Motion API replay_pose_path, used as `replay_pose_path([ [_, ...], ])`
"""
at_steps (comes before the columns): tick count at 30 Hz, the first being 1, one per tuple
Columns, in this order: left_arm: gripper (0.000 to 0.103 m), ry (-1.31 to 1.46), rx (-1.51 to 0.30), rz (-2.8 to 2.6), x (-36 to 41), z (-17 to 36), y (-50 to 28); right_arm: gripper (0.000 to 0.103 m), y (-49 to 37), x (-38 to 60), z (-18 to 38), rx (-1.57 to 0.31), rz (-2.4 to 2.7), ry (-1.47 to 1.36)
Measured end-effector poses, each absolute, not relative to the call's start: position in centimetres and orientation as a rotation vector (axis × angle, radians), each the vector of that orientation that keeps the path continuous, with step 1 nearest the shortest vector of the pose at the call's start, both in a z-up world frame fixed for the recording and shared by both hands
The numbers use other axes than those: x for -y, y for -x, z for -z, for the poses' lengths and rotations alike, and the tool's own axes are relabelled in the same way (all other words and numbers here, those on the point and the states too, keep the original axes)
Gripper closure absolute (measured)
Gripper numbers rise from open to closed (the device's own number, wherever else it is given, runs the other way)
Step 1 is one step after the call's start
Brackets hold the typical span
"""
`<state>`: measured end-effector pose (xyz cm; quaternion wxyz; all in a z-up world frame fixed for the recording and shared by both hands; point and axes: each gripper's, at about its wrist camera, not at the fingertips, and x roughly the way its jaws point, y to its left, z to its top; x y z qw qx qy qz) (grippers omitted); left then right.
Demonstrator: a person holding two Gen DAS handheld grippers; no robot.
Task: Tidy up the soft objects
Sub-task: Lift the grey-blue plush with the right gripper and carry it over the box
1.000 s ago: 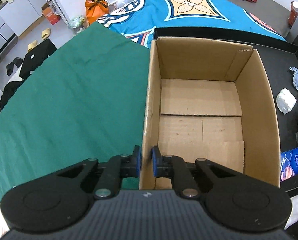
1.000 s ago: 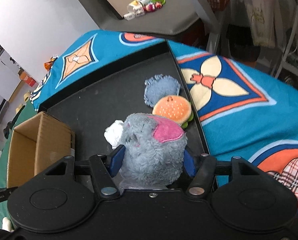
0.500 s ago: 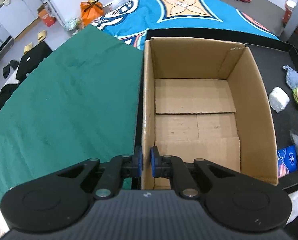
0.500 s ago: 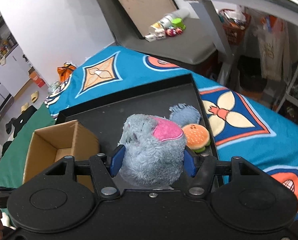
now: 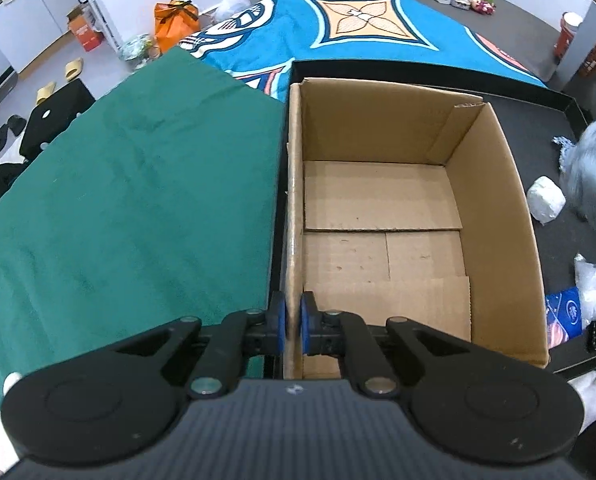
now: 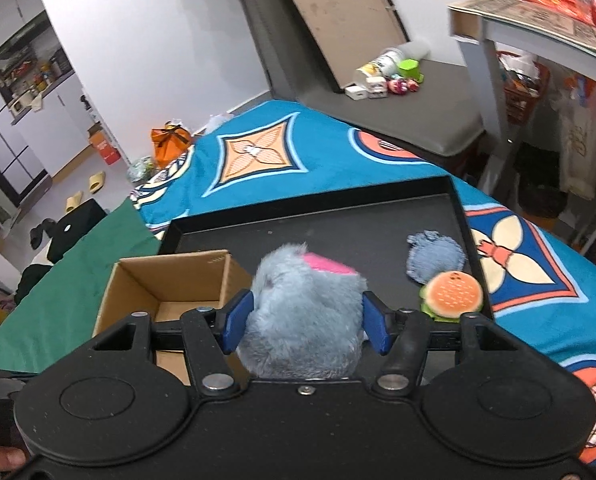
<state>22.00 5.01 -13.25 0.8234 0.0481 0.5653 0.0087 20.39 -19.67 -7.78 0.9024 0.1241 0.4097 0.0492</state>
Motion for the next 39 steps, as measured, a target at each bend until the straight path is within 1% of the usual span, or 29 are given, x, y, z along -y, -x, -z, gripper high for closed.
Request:
replay_pose_path([
  [2,0.096,-0.105,-1.208,-0.024,-5.0,13.4,-22.1,0.057,-20.6,19.0,7.7,-0.845,-0.117,-0.254],
  [4,0.096,-0.111,-1.210,-0.027,-5.0,13.5,-22.1,0.063,-20.9,18.2,7.6,-0.842,-0.135,-0.242],
  [5,0.095,-0.114,-1.212,-0.026,-4.9,13.6,-22.2,0.070,-21.0,17.8,7.6,-0.839,-0.148,-0.238],
  [6,0.095,-0.117,-1.211,-0.031,-4.9,13.6,-22.2,0.072,-21.1,17.5,7.7,-0.840,-0.159,-0.236],
  [10,0.095,-0.097,-1.215,-0.031,-5.4,13.7,-22.1,0.072,-21.4,17.5,8.4,-0.857,-0.143,-0.262],
  [13,0.093,-0.088,-1.216,-0.039,-5.5,13.7,-22.0,0.065,-21.5,17.9,9.7,-0.891,-0.111,-0.278],
  [14,0.093,-0.086,-1.216,-0.042,-5.6,13.7,-22.0,0.055,-21.5,18.0,10.0,-0.899,-0.099,-0.280],
  [15,0.093,-0.086,-1.216,-0.047,-5.6,13.7,-22.0,0.049,-21.5,18.2,10.4,-0.905,-0.087,-0.284],
  [17,0.093,-0.087,-1.215,-0.053,-5.6,13.7,-22.1,0.048,-21.7,18.4,11.2,-0.920,-0.079,-0.287],
  [19,0.093,-0.091,-1.213,-0.054,-5.5,13.8,-22.2,0.038,-21.9,18.4,11.8,-0.924,-0.081,-0.287],
  [20,0.093,-0.092,-1.214,-0.056,-5.4,13.8,-22.3,0.030,-21.9,18.3,12.0,-0.922,-0.075,-0.278],
  [21,0.093,-0.091,-1.216,-0.058,-5.5,13.8,-22.3,0.026,-22.0,18.3,12.3,-0.923,-0.071,-0.266],
  [32,0.093,-0.101,-1.237,-0.078,-5.3,14.5,-23.0,0.026,-23.0,17.0,16.5,-1.033,-0.103,-0.206],
  [34,0.092,-0.103,-1.240,-0.082,-5.2,14.6,-23.1,0.031,-23.2,16.9,16.8,-1.033,-0.105,-0.186],
  [35,0.092,-0.107,-1.241,-0.085,-5.2,14.7,-23.2,0.041,-23.2,16.9,16.9,-1.033,-0.108,-0.180],
  [36,0.092,-0.110,-1.241,-0.088,-5.1,14.7,-23.2,0.055,-23.2,17.0,17.0,-1.034,-0.115,-0.185],
  [37,0.092,-0.111,-1.241,-0.090,-5.1,14.7,-23.2,0.057,-23.2,17.1,17.0,-1.036,-0.126,-0.199],
  [39,0.092,-0.112,-1.241,-0.092,-5.2,14.7,-23.2,0.065,-23.0,17.2,16.7,-1.019,-0.132,-0.198],
])
